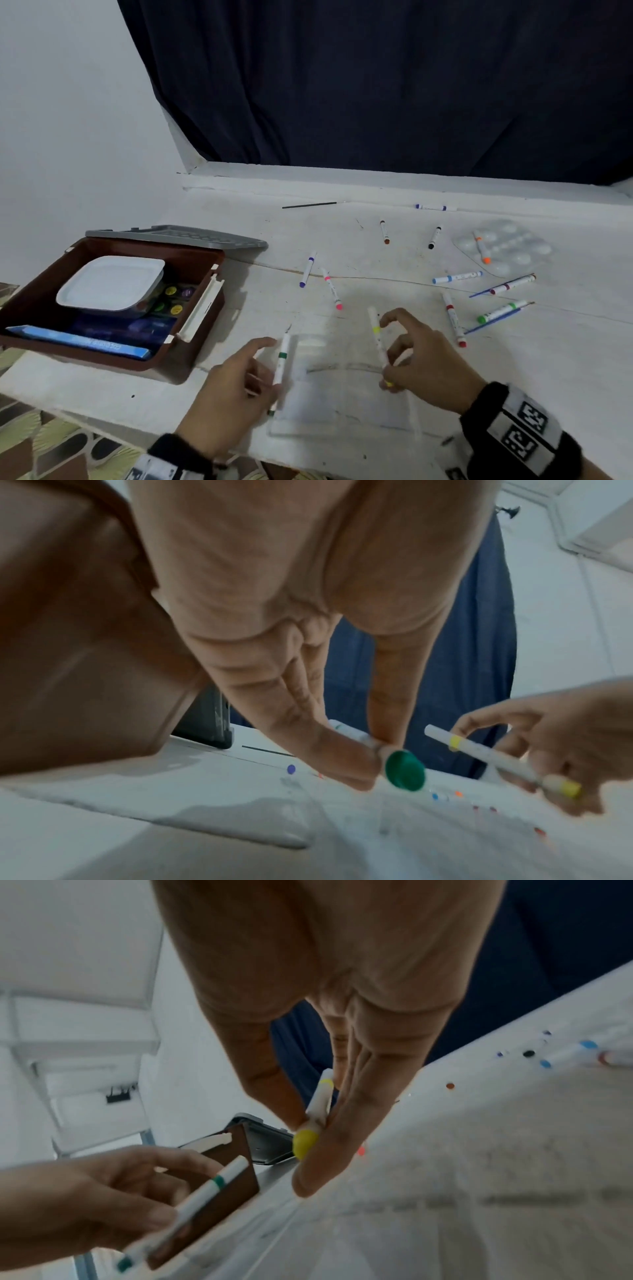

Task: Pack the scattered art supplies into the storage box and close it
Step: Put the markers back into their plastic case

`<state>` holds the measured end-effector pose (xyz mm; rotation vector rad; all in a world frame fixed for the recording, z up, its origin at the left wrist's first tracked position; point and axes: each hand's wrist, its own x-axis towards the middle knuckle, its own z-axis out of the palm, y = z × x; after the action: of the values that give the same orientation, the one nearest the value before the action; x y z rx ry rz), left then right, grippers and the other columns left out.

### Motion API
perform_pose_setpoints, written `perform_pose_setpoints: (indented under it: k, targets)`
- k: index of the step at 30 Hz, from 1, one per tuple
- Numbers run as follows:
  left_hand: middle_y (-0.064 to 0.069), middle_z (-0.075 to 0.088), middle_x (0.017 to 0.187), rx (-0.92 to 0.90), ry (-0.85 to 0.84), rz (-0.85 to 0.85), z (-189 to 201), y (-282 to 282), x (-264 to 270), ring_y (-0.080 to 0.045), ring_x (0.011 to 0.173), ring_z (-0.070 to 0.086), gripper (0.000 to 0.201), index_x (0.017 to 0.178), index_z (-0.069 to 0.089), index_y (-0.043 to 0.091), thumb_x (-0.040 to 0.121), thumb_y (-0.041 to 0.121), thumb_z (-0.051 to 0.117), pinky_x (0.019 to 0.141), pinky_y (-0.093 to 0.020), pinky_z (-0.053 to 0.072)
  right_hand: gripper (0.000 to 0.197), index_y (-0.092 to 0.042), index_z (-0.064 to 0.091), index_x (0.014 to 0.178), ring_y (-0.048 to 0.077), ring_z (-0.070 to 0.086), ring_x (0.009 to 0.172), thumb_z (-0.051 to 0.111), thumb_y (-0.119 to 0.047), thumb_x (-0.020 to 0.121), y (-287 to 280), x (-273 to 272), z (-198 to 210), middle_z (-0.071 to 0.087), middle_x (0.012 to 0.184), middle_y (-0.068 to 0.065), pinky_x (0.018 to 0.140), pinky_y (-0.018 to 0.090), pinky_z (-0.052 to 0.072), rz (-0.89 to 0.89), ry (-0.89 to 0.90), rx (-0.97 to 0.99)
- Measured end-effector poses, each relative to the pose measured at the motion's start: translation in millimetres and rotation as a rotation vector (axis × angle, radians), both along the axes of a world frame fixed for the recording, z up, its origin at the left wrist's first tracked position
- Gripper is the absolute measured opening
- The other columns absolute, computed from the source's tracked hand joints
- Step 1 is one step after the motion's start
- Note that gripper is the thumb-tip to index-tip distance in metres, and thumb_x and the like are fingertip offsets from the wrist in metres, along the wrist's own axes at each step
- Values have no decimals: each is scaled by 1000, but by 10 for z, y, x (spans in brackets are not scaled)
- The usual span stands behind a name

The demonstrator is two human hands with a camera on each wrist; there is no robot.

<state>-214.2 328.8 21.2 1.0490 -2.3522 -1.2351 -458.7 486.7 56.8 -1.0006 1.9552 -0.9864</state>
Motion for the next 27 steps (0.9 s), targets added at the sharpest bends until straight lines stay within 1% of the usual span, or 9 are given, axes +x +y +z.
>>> perform_pose_setpoints:
  k: [3, 7, 11, 15, 19, 21, 23, 25, 27]
  targets:
    - [12, 67, 76, -85, -127, -90, -81, -24, -5, -5, 69, 65, 44, 111, 59, 43, 78, 25, 82, 64, -14, 50, 60, -28, 47, 118, 32, 73, 67, 67, 8, 76, 105, 152, -75, 61, 93, 23, 68, 47, 61, 11, -185, 82]
    - [7, 65, 72, -107, -211, -155, -149, -45, -75, -1, 71, 61, 43, 112, 53, 41, 80, 33, 80, 64, -11, 44, 60, -28, 42, 123, 32, 73, 68, 63, 8, 81, 150, 189, -262, 59, 96, 26, 65, 46, 61, -18, -199, 133]
    - [6, 66, 70, -99, -255, -156, -211, -82, -165, 0, 67, 62, 54, 124, 46, 40, 80, 30, 78, 63, -12, 44, 58, -24, 40, 124, 26, 73, 65, 60, 8, 80, 102, 132, -348, 62, 95, 27, 60, 33, 59, -52, -126, 138]
    - [2, 67, 70, -97, -257, -160, -206, -116, -272, -1, 64, 60, 53, 128, 47, 35, 84, 27, 75, 61, -13, 44, 56, -23, 41, 121, 21, 73, 62, 59, 8, 78, 25, 26, -360, 65, 91, 25, 52, 23, 53, -51, -47, 125]
    - [6, 67, 73, -132, -277, -167, -156, -175, -444, 2, 63, 59, 53, 131, 48, 32, 86, 27, 74, 58, -9, 40, 54, -25, 41, 120, 18, 73, 62, 61, 4, 79, -96, -135, -357, 67, 86, 15, 60, 32, 59, -37, 47, 148]
    - [9, 67, 76, -146, -285, -161, -137, -199, -520, 3, 67, 58, 54, 134, 51, 27, 85, 27, 74, 61, -8, 40, 53, -25, 41, 121, 17, 72, 61, 62, 2, 80, -164, -211, -340, 66, 87, 13, 56, 28, 58, -32, 93, 158]
    - [8, 68, 78, -162, -308, -165, -125, -212, -574, -4, 73, 61, 51, 132, 55, 21, 85, 27, 74, 68, -15, 47, 53, -26, 40, 122, 17, 72, 61, 62, 0, 81, -210, -261, -313, 64, 88, 12, 53, 28, 57, -27, 132, 162]
    - [6, 68, 79, -162, -337, -174, -107, -210, -590, -9, 77, 64, 48, 128, 55, 19, 85, 29, 74, 72, -25, 52, 55, -28, 40, 122, 16, 72, 61, 63, 0, 81, -226, -269, -280, 63, 88, 11, 60, 36, 61, -33, 176, 128]
    - [8, 67, 79, -146, -349, -184, -105, -212, -573, -8, 79, 63, 51, 131, 52, 22, 86, 34, 72, 73, -24, 51, 62, -31, 40, 127, 16, 72, 62, 63, 1, 80, -217, -214, -244, 62, 90, 14, 67, 40, 61, -44, 158, 57]
